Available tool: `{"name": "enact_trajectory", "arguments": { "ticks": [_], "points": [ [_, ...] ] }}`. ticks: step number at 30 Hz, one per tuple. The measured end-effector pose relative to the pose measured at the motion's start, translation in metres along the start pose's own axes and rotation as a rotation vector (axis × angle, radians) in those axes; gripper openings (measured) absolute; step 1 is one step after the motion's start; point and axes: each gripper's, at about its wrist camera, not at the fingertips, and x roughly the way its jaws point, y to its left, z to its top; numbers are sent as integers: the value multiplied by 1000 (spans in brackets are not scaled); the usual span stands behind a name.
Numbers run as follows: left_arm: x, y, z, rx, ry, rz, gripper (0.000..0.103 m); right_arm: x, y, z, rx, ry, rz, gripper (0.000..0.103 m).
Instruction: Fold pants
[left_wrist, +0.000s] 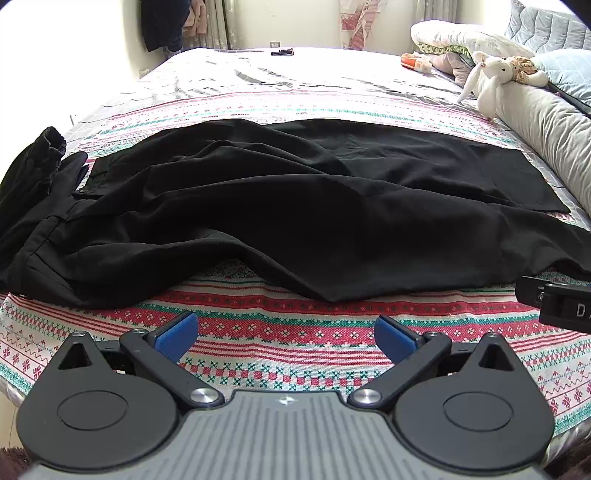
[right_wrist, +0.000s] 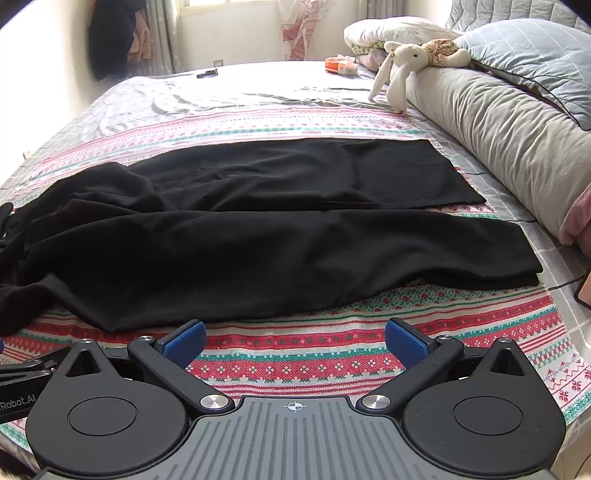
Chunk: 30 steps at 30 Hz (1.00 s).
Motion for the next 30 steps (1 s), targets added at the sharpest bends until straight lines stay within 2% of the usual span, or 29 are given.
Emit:
{"name": "enact_trajectory", "arguments": {
  "ticks": [30],
  "points": [
    [1, 0, 0, -5, 9, -4, 103, 1, 1, -1, -3, 4, -8, 103]
  ]
}}
